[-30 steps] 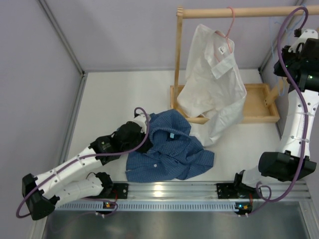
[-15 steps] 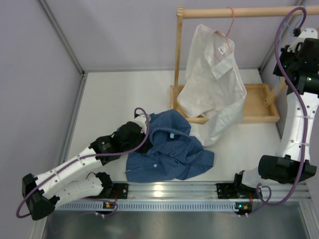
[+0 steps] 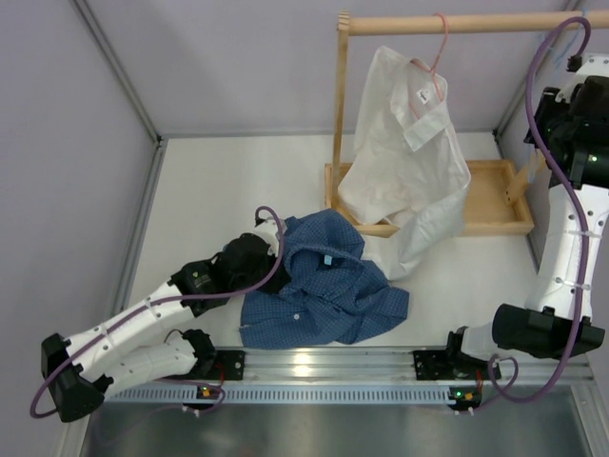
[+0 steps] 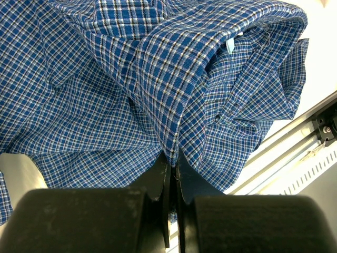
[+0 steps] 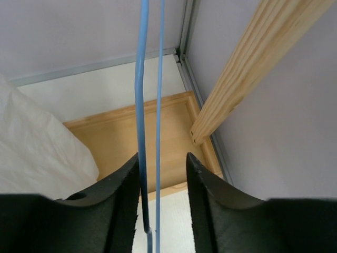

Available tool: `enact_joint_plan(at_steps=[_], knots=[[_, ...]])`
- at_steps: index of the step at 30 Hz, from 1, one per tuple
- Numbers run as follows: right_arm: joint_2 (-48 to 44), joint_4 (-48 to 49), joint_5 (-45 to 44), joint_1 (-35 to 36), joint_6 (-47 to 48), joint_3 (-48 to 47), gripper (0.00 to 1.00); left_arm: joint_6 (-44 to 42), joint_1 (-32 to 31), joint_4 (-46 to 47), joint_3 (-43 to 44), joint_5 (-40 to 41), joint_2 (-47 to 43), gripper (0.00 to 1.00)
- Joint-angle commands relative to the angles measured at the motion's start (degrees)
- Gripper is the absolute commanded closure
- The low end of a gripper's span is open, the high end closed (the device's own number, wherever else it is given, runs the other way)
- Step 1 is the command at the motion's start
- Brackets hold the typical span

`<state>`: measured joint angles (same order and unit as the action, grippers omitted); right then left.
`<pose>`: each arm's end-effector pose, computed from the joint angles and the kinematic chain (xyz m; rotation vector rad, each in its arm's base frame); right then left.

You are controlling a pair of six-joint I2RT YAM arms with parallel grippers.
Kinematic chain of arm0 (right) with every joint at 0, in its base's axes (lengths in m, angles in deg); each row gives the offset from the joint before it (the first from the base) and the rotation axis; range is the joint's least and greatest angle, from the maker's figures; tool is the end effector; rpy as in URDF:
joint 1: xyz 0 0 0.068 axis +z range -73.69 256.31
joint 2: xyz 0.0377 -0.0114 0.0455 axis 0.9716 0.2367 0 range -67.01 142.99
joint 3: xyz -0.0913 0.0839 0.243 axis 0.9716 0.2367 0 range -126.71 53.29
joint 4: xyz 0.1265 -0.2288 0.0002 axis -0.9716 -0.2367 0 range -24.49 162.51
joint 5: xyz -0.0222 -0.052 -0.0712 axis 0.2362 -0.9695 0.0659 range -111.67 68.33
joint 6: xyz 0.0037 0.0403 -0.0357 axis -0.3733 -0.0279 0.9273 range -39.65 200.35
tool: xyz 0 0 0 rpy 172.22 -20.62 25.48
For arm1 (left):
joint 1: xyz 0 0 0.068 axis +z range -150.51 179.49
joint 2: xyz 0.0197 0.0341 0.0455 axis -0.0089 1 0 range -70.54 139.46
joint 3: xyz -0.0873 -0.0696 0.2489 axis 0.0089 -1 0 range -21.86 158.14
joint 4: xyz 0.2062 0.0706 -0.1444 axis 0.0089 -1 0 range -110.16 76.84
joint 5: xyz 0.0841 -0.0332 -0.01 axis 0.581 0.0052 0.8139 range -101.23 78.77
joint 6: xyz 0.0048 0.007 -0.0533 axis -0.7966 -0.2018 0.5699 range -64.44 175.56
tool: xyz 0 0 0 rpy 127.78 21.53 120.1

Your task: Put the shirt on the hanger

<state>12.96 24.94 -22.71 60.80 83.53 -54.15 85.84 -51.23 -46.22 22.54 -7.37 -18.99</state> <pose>0.2567 -0.0720 0.5020 0.2193 1.9159 -0.2361 0.1222 -0.1457 0.2785 0.3824 2.3291 -0.6508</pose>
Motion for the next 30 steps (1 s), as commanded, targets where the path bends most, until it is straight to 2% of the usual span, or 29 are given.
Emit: enact_joint_plan(at_steps=[1,7,12,15,17,23,30], knots=[[-0.3,-0.2,-1.5,0.5,0.9,1.3,0.60,-0.3,-0.1,0.2,-0.3,-0.5,-0.9,1.00],[-2.2,0.1,-6.5,0.5,1.6,4.5,0.54,-0.8,-0.1,0.2,-0.1,-1.5,-0.6,1.00],[-2.6,0.6,-2.1,0.5,1.6,7.6,0.57,-0.7,-0.1,0.3,-0.1,-1.8,-0.7,1.00],[-3.1,0.7,-2.8,0.7,1.5,8.8,0.64,-0.7,-0.1,0.3,-0.2,-1.9,-1.1,1.00],[-3.8,0.7,-3.8,0.8,1.5,8.7,0.76,-0.7,-0.1,0.3,-0.2,-2.1,-1.2,1.00],[-4.5,1.2,-4.7,1.4,1.5,6.8,0.99,-0.6,-0.1,0.3,-0.5,-2.0,-1.6,1.00],[-7.9,5.1,-0.6,2.7,2.1,6.9,1.00,-0.6,-0.1,0.5,-0.6,-1.9,-1.5,1.00]])
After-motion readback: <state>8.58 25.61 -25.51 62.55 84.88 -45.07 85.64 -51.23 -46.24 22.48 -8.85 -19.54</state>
